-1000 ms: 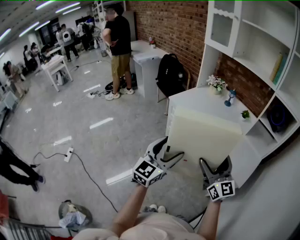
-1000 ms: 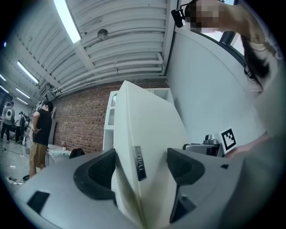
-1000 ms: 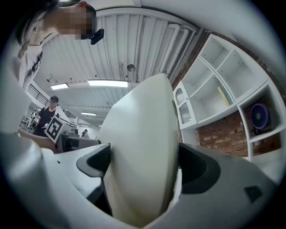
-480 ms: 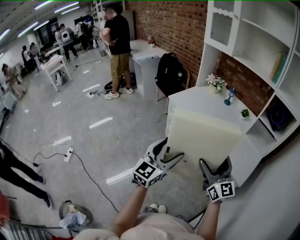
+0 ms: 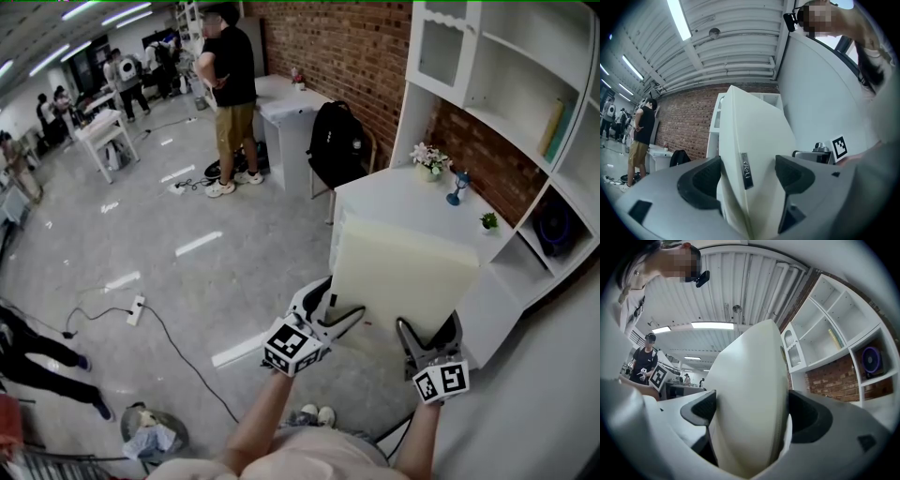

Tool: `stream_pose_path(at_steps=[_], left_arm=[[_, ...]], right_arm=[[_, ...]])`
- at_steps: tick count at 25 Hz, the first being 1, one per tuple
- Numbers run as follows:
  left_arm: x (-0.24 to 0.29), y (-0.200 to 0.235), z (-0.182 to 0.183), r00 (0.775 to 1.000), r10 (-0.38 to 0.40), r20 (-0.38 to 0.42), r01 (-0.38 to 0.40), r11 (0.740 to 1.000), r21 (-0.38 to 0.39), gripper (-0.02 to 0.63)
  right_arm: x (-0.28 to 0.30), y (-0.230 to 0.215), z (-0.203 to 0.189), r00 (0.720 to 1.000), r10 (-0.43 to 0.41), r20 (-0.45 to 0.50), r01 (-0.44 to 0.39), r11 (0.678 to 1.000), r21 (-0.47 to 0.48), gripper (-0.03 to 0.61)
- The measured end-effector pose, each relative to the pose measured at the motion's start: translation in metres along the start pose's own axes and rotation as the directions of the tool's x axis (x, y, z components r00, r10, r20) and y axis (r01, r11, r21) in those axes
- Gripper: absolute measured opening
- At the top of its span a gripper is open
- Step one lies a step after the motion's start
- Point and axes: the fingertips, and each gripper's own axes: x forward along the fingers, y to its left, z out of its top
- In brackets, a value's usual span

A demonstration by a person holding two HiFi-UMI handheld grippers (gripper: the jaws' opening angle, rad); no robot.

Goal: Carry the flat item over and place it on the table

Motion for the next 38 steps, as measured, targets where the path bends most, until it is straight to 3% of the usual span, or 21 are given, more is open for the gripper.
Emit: stream_pose_path(at_steps=[12,24,31,38], left_arm=[[-0.006,0.013,-0.023,0.999,-0.035,-0.023,0.034,0.999,-0.022,0.351],[0.037,0.060,-0.027,0.998,-0.061,-0.033,0.061,0.998,-0.014,0.351],[0.086,0.103,-0.027,0.997,-0.068,-0.022,0.067,0.998,-0.018,0.351],[0.174,0.172,-0.038,0.998,-0.068,-0.015,0.068,0.998,0.003,0.351]], right_arm=[[0.002,0.010,-0.025,0.999,-0.041,-0.015,0.041,0.999,0.028,0.486],[0.052,-0.021,-0.039,0.997,-0.072,-0.010,0.073,0.996,0.046,0.486],[0.104,-0.060,-0.045,0.997,-0.080,0.000,0.080,0.996,0.040,0.486],[0.188,-0.133,-0.070,0.996,-0.084,0.019,0.082,0.995,0.063,0.486]])
